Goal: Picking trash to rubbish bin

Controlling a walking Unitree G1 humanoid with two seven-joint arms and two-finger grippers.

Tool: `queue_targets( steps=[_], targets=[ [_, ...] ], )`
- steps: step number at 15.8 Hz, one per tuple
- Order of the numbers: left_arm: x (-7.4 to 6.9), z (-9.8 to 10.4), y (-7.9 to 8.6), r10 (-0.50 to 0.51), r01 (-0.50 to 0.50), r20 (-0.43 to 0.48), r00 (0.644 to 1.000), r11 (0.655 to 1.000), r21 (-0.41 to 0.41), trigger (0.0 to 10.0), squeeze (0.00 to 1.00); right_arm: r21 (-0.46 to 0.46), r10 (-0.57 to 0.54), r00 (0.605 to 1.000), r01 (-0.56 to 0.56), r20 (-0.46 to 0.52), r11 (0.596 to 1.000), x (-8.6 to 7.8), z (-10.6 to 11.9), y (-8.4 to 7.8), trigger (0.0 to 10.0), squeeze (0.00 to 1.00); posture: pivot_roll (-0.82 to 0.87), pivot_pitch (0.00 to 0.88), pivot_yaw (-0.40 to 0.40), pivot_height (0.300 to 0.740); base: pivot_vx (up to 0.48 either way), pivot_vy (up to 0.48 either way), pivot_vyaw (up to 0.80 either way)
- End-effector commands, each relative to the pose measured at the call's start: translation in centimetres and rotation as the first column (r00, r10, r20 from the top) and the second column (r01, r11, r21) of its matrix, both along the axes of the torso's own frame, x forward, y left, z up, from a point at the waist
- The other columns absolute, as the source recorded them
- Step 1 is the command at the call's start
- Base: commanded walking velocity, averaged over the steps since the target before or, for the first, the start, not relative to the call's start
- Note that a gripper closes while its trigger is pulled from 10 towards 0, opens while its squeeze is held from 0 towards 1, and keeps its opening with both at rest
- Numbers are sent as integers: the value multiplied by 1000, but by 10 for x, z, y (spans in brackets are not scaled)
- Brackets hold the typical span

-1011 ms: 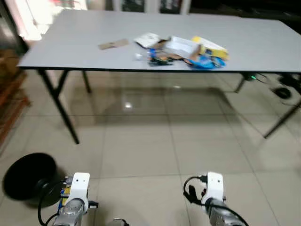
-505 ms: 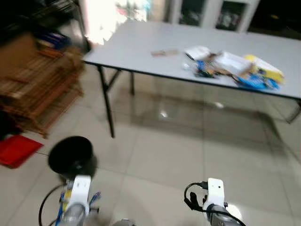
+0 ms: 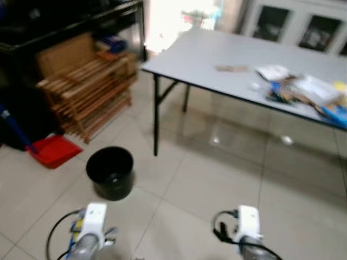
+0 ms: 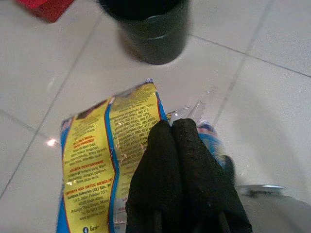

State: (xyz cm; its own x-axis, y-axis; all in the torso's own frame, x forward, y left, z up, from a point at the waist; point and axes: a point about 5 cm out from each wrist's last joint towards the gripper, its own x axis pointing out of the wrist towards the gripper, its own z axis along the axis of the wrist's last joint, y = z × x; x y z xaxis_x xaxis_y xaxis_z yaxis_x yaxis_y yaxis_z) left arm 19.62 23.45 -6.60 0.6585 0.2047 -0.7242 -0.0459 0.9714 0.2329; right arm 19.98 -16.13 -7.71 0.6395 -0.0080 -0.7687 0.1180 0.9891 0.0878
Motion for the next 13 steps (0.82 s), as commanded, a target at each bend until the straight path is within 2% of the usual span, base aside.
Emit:
queue_targets(
  steps=[1, 11, 13],
  targets=[
    [3, 0, -6, -13, 13, 12, 1000, 1000, -4, 10000, 0, -21, 8, 1000, -9, -7, 1000, -2, -1, -7, 10000, 0, 2, 0, -40, 740, 0, 0, 800],
    [14, 5, -13, -20, 21, 37, 999, 1000, -22, 10000, 0, -14, 3, 1000, -3, 15, 1000, 5, 3, -6, 10000, 0, -1, 39, -38, 740, 0, 0, 796],
    [16, 6, -15, -29, 30, 41, 999, 999, -21, 10000, 0, -6, -16, 1000, 16, 23, 1000, 6, 4, -6, 10000, 0, -2, 43, -39, 740, 0, 0, 0]
  ],
)
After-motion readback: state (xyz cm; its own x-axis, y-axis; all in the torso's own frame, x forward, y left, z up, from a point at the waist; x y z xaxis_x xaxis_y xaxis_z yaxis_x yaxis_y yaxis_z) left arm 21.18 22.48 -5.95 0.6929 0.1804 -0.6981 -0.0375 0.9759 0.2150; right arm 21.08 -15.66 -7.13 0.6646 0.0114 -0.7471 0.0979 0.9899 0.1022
